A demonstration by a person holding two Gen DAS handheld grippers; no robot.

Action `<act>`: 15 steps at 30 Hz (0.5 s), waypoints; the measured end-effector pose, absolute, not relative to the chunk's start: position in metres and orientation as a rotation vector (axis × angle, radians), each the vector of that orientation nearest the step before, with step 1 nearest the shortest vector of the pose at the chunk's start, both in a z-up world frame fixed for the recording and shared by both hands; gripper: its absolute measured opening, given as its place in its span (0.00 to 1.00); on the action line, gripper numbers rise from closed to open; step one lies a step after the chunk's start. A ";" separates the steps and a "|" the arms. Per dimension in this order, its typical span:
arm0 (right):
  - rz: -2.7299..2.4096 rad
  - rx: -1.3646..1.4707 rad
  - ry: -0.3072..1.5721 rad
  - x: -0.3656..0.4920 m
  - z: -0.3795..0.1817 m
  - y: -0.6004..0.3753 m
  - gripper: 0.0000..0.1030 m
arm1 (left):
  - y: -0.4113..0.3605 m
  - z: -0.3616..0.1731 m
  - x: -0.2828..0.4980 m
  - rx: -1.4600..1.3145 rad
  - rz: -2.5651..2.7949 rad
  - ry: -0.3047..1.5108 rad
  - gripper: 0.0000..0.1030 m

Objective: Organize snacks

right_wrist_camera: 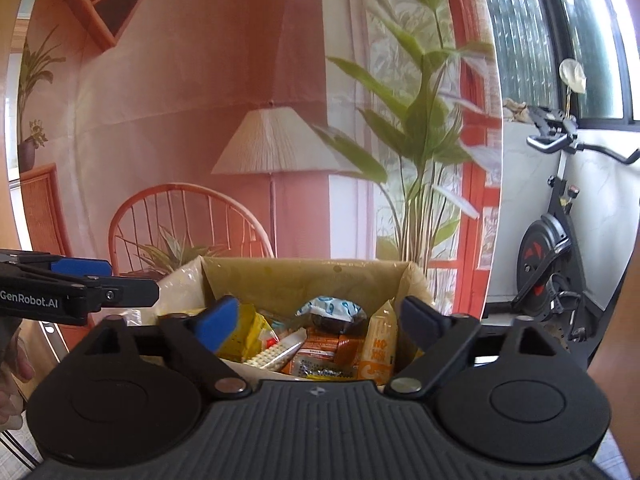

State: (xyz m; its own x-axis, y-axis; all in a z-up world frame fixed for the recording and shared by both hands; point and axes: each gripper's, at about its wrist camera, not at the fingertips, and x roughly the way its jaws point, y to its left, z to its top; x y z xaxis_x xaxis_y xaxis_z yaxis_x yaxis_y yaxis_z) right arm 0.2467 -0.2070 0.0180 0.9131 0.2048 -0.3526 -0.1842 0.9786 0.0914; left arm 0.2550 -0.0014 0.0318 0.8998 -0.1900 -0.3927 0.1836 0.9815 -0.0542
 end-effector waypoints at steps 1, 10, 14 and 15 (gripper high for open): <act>0.198 0.056 0.365 0.241 0.023 -0.206 1.00 | -0.002 0.035 0.249 -0.013 -0.184 0.404 0.91; 0.138 0.047 0.339 0.180 0.058 -0.191 1.00 | -0.013 0.058 0.189 0.054 -0.102 0.380 0.91; 0.141 0.049 0.325 0.149 0.069 -0.185 1.00 | -0.010 0.065 0.158 0.015 -0.133 0.361 0.91; 0.140 0.050 0.324 0.141 0.072 -0.184 1.00 | -0.011 0.066 0.151 0.016 -0.136 0.355 0.91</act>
